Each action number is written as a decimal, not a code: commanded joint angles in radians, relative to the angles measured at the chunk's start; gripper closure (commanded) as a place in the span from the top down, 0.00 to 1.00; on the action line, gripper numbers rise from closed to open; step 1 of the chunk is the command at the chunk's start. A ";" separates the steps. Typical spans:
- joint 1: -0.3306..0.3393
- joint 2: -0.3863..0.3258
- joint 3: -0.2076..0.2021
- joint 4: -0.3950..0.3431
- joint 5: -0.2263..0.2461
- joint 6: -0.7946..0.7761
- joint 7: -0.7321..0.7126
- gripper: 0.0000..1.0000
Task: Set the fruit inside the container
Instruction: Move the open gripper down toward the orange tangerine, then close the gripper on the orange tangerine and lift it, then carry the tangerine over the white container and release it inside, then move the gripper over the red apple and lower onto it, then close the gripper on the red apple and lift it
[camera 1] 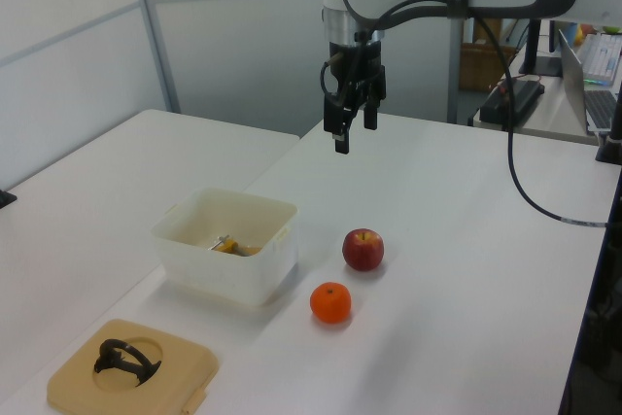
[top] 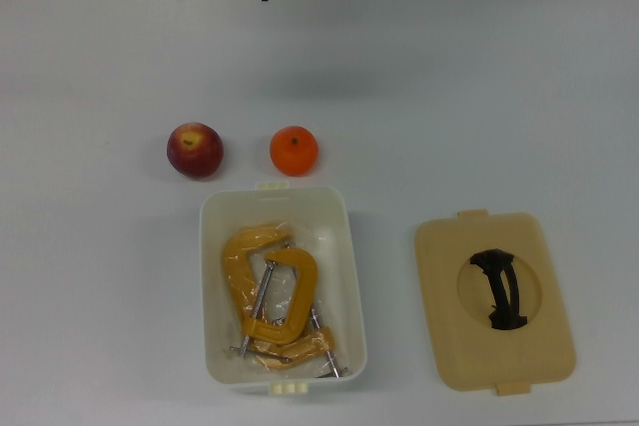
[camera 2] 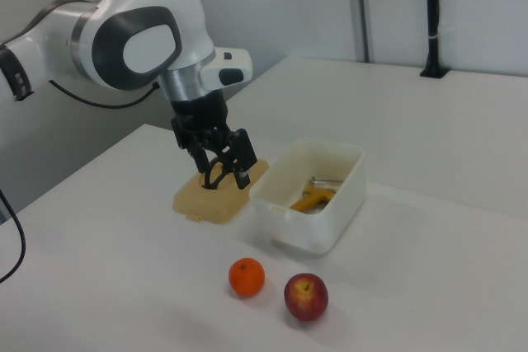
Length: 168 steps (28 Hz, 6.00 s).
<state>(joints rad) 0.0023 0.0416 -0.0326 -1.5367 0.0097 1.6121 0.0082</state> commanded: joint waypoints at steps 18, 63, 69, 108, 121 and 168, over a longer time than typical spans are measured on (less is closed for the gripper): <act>0.050 0.037 0.013 -0.146 -0.002 0.064 -0.019 1.00; 0.087 0.268 0.040 -0.339 -0.002 0.545 -0.086 0.20; 0.085 0.192 0.040 -0.310 -0.002 0.477 -0.083 0.15; 0.077 0.245 0.031 -0.060 -0.065 0.668 0.096 1.00; 0.007 0.175 0.026 -0.137 -0.069 0.276 -0.189 1.00; -0.102 0.161 0.036 -0.244 -0.085 0.529 -0.300 0.32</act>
<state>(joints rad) -0.1207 0.2414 -0.0026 -1.8416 -0.0688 2.1920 -0.2735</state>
